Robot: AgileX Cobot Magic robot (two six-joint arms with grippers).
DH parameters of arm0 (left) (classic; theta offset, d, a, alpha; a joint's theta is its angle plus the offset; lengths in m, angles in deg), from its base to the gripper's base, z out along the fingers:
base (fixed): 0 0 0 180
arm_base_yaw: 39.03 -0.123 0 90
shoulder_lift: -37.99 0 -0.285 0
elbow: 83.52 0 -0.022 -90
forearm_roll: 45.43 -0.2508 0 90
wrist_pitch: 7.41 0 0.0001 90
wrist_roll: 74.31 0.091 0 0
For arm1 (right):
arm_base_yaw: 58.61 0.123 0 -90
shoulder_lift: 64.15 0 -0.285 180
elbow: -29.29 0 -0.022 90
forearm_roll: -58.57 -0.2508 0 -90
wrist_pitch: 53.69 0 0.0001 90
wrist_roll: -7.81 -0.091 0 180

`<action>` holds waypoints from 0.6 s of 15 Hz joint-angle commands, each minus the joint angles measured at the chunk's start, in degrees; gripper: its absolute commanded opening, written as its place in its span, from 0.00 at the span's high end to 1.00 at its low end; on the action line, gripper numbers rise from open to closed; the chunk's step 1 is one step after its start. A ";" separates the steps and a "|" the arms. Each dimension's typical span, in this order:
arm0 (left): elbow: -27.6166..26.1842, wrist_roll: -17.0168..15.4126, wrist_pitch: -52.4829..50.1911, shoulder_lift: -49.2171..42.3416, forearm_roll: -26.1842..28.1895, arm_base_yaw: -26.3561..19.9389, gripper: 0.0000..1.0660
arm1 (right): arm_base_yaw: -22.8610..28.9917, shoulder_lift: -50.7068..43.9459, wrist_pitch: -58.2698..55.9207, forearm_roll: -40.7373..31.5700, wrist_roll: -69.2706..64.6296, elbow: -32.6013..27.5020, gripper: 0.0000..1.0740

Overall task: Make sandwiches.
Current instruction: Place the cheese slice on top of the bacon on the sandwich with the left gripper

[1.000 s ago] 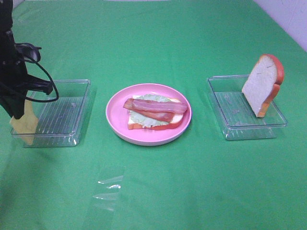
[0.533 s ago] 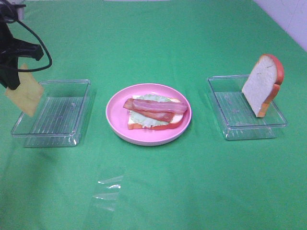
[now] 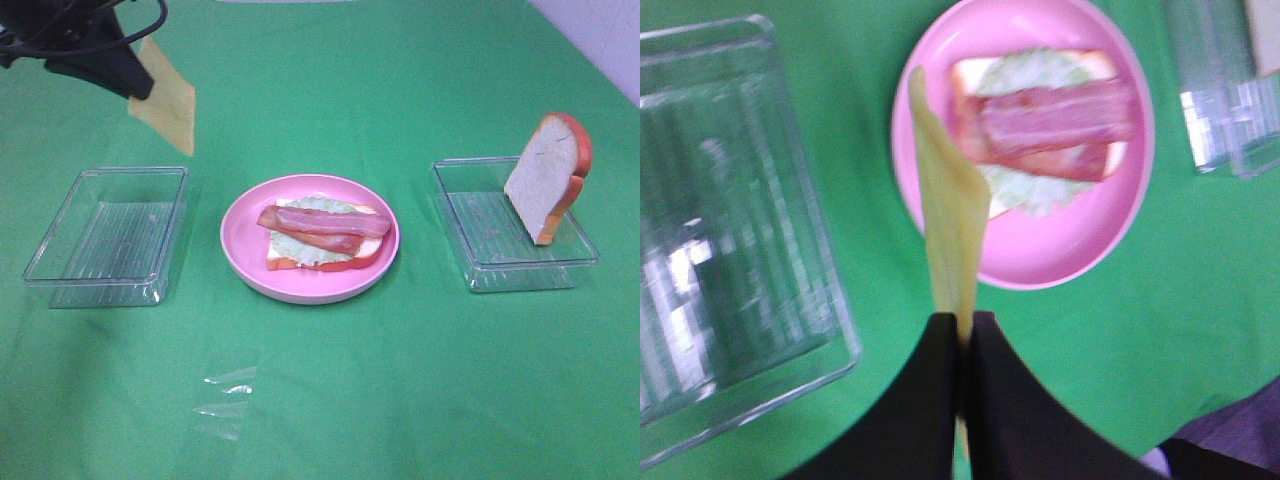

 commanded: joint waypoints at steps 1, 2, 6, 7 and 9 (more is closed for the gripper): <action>-0.17 9.68 -2.58 4.98 13.01 3.84 1.00 | 0.06 -1.66 0.06 -0.57 0.46 -0.11 0.13; -0.17 11.12 -3.61 6.99 15.58 5.27 1.00 | 0.06 -1.66 0.06 -0.57 0.46 -0.11 0.13; -0.17 14.90 -7.05 13.92 21.08 9.85 1.00 | 0.06 -1.66 0.06 -0.57 0.46 -0.11 0.13; -0.17 15.58 -8.08 15.41 22.46 10.94 1.00 | 0.06 -1.66 0.06 -0.57 0.46 -0.11 0.13; -0.29 17.70 -9.91 17.99 24.18 12.66 1.00 | 0.06 -1.66 0.06 -0.57 0.46 -0.11 0.13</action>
